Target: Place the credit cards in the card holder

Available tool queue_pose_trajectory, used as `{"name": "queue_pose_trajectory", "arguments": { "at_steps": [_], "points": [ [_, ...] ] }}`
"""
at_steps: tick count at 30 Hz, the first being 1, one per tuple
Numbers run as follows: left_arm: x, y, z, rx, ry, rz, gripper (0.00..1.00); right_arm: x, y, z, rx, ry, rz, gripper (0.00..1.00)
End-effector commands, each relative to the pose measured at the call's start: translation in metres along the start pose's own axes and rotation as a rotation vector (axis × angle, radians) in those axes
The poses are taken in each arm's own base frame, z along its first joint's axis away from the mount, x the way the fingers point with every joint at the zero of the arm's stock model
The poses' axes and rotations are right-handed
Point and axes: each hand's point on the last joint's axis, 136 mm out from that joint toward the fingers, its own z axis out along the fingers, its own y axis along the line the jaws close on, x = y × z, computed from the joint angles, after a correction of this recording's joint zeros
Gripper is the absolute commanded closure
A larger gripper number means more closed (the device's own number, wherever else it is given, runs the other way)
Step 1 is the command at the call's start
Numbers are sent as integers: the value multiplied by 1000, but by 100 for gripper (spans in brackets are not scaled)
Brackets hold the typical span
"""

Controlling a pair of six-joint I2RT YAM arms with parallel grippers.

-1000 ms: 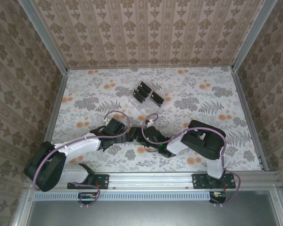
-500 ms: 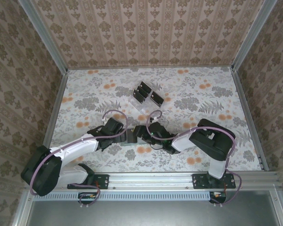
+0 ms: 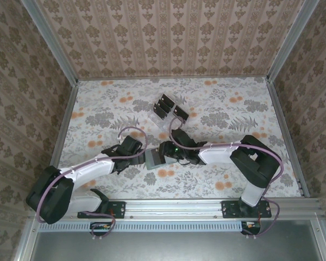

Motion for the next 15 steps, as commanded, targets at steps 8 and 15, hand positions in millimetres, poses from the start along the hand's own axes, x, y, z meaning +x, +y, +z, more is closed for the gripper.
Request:
{"name": "queue_pose_trajectory", "arguments": {
  "at_steps": [8,15],
  "points": [
    [-6,-14,-2,77,-36,-15,0,8,-11,-1,129,119,-170,84],
    [-8,-19,1,102,-49,-19,0,11,-12,6,120,133,-166,91]
  ]
}}
